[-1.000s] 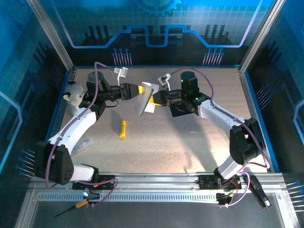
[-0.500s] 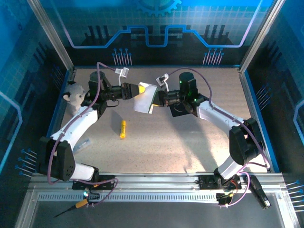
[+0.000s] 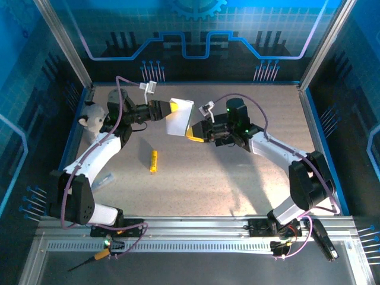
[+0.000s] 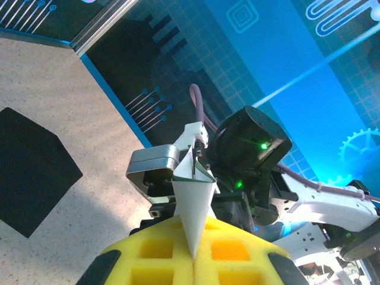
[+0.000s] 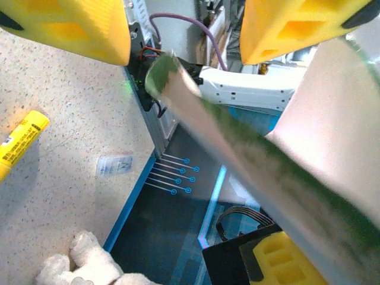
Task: Place the letter into the envelope and seal it
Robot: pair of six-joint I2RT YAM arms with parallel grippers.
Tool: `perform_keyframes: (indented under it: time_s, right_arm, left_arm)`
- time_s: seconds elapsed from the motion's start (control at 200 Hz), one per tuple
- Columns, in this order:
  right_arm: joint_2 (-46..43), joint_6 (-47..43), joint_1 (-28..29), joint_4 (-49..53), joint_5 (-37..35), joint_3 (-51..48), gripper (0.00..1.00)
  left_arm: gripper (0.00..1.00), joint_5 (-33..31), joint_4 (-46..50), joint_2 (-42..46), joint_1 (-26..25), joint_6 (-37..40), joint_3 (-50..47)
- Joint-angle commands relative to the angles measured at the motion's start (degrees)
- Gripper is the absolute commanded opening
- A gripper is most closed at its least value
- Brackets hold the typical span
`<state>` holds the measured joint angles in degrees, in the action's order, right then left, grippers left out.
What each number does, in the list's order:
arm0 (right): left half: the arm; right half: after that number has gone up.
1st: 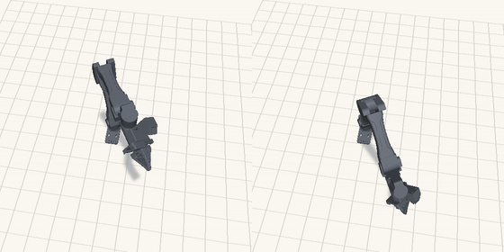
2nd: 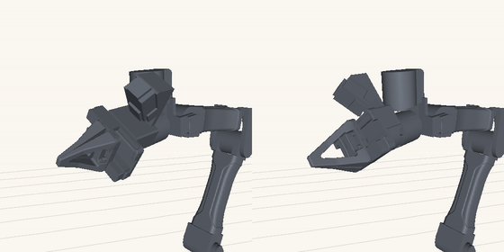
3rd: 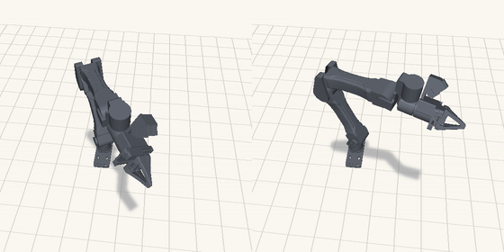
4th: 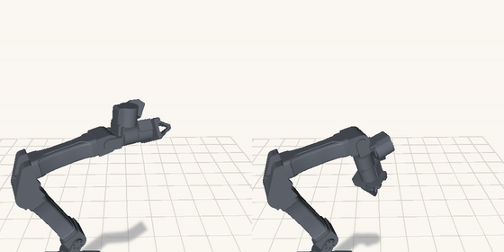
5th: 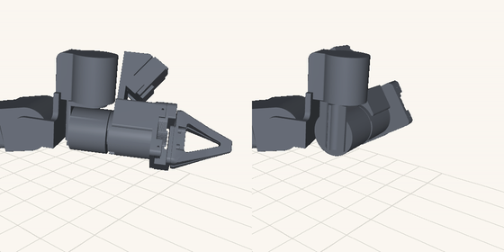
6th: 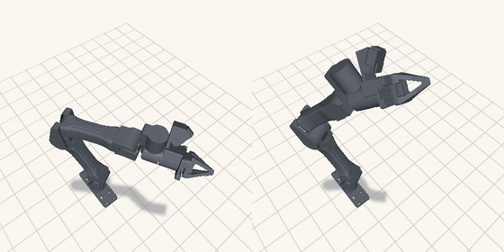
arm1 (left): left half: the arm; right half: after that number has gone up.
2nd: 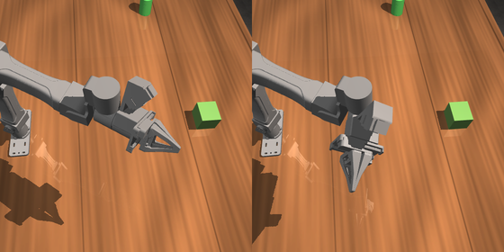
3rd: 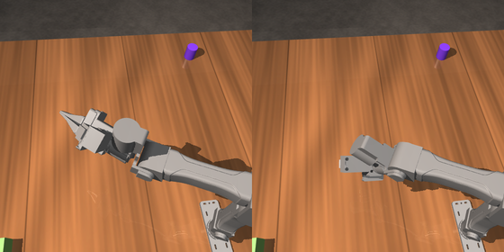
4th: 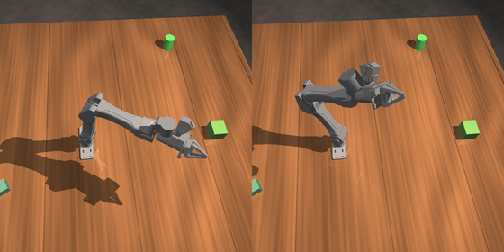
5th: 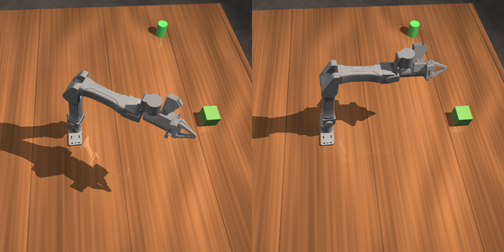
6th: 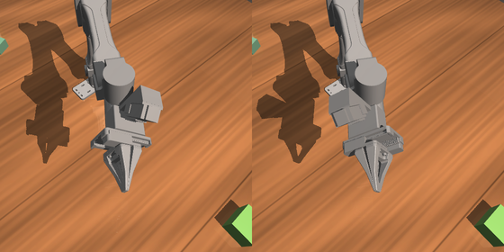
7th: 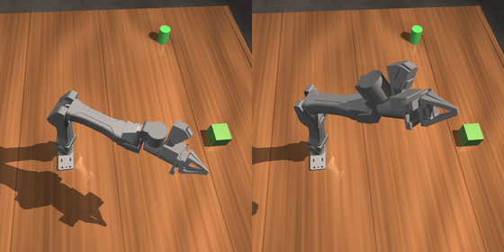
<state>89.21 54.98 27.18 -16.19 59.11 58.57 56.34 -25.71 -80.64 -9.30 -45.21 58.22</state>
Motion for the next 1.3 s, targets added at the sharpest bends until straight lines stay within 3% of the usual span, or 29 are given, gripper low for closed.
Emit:
perform_keyframes:
  time_s: [0.0, 0.125, 0.195, 0.395, 0.615, 0.775, 1.051, 1.296]
  right_arm:
    - [-2.84, 5.78, -2.0, -11.89, 1.86, -3.61, 0.6]
    - [-4.66, 10.59, -3.68, -23.08, 2.29, -7.66, 0.66]
    - [-5.93, 9.57, -3.47, -22.8, 1.46, -7.85, 0.71]
    - [-10.56, -14.13, 0.67, 8.0, -7.65, -0.29, 0.94]
    - [-8.1, -18.94, 2.16, 16.47, -12.49, 5.34, 0.96]
    - [-6.21, -22.02, 3.7, 23.84, -19.77, 9.26, 0.97]
    - [-3.3, -18.96, 5.17, 18.29, -20.66, 10.27, 0.97]
    - [-0.98, -15.05, 4.9, 3.82, -11.39, 8.15, 0.94]
  left_arm:
    - [0.0, -1.13, -3.08, 0.13, 0.86, -1.55, -0.95]
    - [0.0, -1.9, -3.62, 0.11, 1.13, -2.16, -1.26]
    - [0.0, -2.65, -3.17, 0.13, 1.13, -2.16, -1.34]
    - [0.0, -4.56, -3.14, 0.83, 1.04, -2.83, -2.21]
    - [0.0, -4.59, -2.54, 2.39, 0.78, -3.13, -2.76]
    - [0.0, -4.9, -1.27, 3.39, 0.69, -2.34, -2.75]
    - [0.0, -4.67, -0.83, 3.57, 0.26, -2.41, -2.23]
    - [0.0, -3.6, -4.94, 2.67, -0.63, -5.52, -2.96]
